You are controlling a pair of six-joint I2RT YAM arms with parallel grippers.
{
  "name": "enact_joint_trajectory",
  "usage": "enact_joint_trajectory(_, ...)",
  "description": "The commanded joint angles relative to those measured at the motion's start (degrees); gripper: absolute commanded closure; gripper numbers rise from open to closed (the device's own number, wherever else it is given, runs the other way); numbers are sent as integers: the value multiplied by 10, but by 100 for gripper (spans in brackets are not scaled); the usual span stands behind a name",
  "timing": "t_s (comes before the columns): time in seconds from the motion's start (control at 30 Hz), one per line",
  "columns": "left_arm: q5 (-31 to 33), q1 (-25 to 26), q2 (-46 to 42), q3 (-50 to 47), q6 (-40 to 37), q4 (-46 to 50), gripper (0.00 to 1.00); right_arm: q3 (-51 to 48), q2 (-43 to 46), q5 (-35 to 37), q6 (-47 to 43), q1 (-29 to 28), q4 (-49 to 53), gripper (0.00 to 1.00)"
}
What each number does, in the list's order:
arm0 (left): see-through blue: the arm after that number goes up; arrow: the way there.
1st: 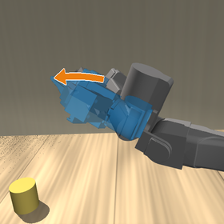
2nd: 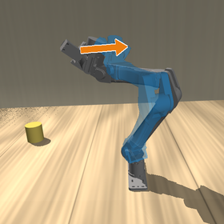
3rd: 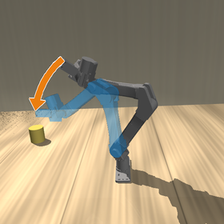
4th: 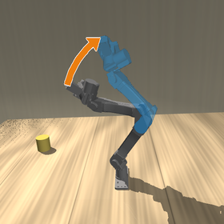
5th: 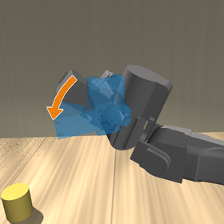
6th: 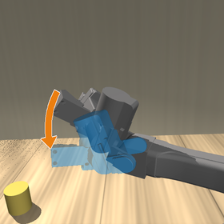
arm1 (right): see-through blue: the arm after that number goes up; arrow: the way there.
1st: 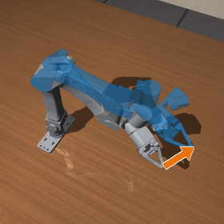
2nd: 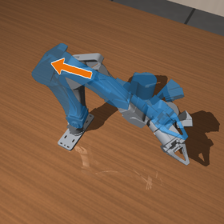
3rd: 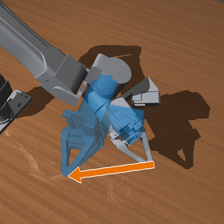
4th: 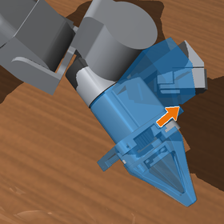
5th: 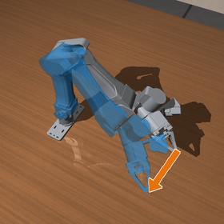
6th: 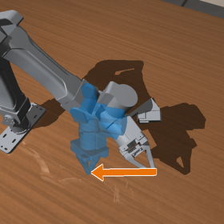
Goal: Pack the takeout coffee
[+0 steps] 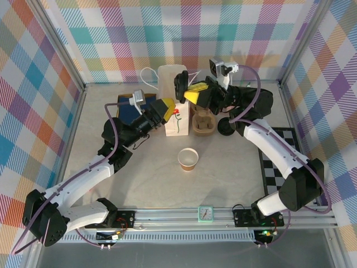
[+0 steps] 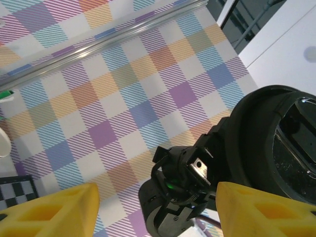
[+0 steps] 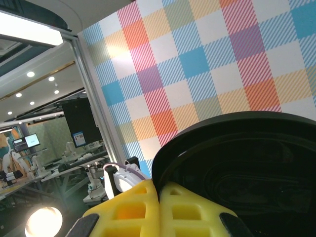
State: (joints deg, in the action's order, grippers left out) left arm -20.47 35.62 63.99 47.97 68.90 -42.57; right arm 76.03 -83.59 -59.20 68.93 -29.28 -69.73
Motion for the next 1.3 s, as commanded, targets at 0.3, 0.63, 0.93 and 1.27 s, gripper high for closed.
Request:
enact_joint_trajectory(0.3,-10,9,25,20,57,-133,40,26,-19,31,59,-5,-108,100)
enact_joint_trajectory(0.63,-6,14,36,24,74,-178,44,25,-26,37,48,-21,-109,100)
enact_joint_trajectory(0.93,-12,15,39,26,85,-201,46,28,-31,42,45,-22,-109,100)
enact_joint_trajectory(1.27,-15,16,68,27,115,-257,49,31,-36,44,43,-25,-109,100)
